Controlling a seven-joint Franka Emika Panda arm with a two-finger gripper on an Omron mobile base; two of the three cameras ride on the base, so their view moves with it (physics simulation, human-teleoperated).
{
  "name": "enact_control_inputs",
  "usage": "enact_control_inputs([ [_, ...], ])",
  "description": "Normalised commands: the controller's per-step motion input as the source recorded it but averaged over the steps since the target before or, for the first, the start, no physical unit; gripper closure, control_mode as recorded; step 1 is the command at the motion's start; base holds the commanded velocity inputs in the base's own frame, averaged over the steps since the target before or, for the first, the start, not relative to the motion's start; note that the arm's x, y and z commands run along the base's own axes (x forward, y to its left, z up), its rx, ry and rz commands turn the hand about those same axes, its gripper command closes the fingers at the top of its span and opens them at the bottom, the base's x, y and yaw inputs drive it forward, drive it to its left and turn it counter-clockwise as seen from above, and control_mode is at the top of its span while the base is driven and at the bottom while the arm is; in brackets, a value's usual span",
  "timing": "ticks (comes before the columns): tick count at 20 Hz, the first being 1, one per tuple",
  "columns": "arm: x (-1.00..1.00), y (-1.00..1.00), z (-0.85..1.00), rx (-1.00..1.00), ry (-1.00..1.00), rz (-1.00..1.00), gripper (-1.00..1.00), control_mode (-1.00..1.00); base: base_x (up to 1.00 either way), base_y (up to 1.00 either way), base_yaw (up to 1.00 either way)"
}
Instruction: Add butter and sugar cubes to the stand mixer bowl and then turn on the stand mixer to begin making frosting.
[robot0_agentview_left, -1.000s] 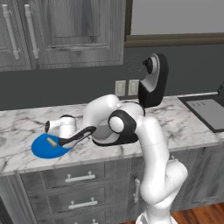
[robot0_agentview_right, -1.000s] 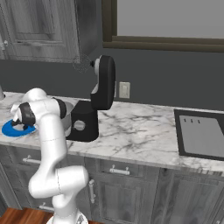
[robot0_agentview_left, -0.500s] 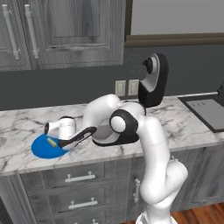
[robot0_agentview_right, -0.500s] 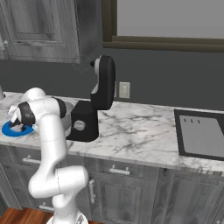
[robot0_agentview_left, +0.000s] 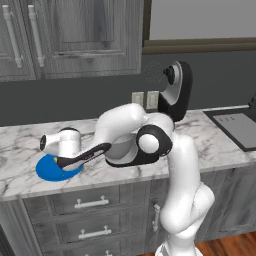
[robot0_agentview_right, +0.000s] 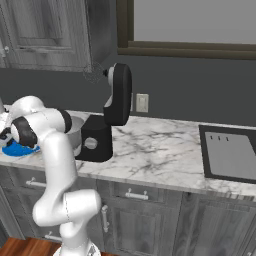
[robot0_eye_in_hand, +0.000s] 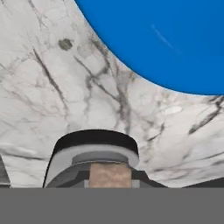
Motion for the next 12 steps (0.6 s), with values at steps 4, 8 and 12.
enact_control_inputs([
  [4, -0.28, 0.00, 1.00, 0.07, -0.02, 0.00, 1.00, -1.00, 0.00, 0.00, 0.00],
  [8, -0.08, 0.00, 0.90, 0.02, 0.00, 0.00, 1.00, -1.00, 0.00, 0.00, 0.00],
  [12, 0.01, 0.00, 0.59, 0.00, 0.00, 0.00, 1.00, -1.00, 0.00, 0.00, 0.00],
])
